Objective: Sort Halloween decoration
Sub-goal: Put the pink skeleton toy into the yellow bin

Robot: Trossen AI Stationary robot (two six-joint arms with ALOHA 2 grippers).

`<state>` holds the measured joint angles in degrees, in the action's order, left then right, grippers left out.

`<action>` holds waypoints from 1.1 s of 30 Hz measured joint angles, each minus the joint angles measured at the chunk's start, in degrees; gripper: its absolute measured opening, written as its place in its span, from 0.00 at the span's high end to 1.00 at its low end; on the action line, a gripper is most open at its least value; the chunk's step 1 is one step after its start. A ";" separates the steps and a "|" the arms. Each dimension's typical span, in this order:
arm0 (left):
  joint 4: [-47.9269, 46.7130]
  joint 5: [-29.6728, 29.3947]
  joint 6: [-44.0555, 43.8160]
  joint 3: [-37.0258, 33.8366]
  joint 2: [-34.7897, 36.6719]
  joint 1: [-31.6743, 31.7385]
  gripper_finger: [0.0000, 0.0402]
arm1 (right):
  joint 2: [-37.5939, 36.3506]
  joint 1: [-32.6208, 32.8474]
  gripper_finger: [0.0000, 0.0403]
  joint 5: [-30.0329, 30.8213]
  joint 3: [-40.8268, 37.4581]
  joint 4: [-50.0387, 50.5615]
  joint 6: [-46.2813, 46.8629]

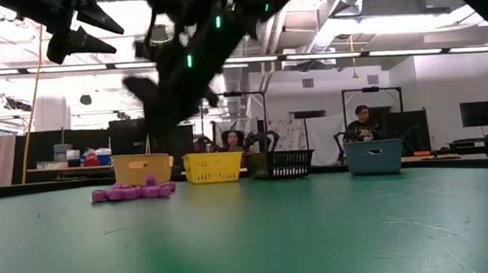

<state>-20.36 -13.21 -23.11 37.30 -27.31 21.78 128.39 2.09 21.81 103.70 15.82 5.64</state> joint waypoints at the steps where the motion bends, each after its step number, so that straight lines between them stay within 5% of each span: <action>1: 0.00 0.04 0.00 0.00 0.00 0.00 0.42 | -1.20 -0.28 0.62 -0.44 0.19 -0.45 -0.77; 10: 0.68 0.27 0.63 0.00 0.10 0.00 0.42 | -15.32 -3.42 0.65 -8.10 -1.65 15.70 -12.16; 15: 0.86 -0.11 0.92 0.00 0.11 0.00 0.42 | -31.00 -4.46 0.70 -12.82 -18.20 17.31 -11.35; 20: 0.94 -1.02 0.94 0.00 0.04 0.00 0.42 | -46.70 -4.79 0.73 -12.55 -39.45 -1.52 -2.59; 23: 0.98 -1.21 0.92 0.00 -0.07 0.00 0.42 | -48.37 -3.20 0.73 -9.59 -50.24 -17.46 1.80; 27: 0.76 -1.25 0.33 0.00 -0.04 0.00 0.42 | -43.16 -0.97 0.73 -4.76 -57.84 -35.79 3.97; 33: 0.57 -1.57 0.10 0.00 -0.04 0.00 0.42 | -28.59 -0.57 0.73 -3.67 -57.11 -53.35 4.32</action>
<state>-19.79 -14.78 -23.01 37.30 -27.35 21.78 99.80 1.52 18.14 46.59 -37.53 9.96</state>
